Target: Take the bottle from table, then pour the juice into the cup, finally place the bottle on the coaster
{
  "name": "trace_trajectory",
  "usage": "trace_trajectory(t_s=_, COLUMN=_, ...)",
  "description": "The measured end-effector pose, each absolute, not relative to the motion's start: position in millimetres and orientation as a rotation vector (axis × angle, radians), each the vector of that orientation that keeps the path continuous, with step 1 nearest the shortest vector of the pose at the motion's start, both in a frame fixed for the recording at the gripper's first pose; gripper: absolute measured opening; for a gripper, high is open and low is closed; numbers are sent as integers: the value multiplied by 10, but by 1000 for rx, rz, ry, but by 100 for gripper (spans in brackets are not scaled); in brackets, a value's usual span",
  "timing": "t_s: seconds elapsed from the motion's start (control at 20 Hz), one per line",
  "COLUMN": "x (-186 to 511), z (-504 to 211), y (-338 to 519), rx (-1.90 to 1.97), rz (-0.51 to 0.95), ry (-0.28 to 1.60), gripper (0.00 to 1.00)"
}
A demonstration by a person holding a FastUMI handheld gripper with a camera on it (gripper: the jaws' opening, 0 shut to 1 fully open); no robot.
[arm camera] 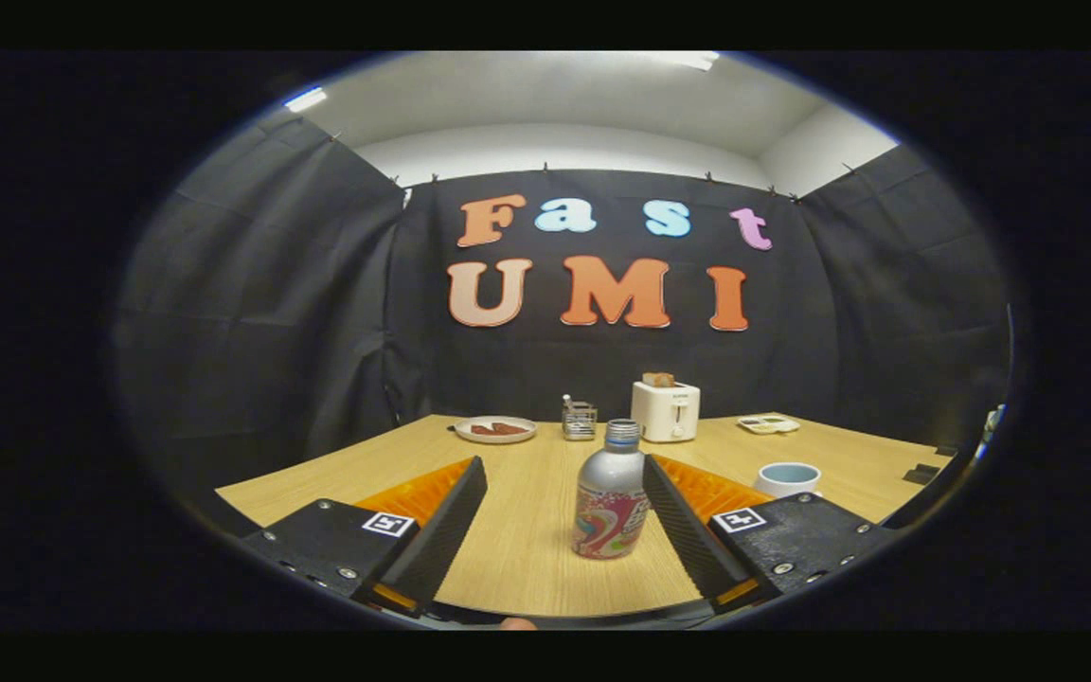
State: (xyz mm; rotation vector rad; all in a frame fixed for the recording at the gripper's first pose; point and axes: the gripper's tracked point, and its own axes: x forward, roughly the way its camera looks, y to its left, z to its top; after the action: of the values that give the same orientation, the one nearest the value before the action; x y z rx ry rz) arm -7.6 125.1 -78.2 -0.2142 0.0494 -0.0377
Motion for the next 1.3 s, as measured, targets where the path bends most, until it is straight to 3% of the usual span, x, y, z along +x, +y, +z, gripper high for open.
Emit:
trace_trajectory(t_s=0.7, x=204, z=-1546, y=754, rx=-218, rz=-139, ry=242, gripper=99)
trace_trajectory(t_s=1.3, x=512, z=-1900, y=704, rx=-189, rz=-123, ry=356, gripper=99)
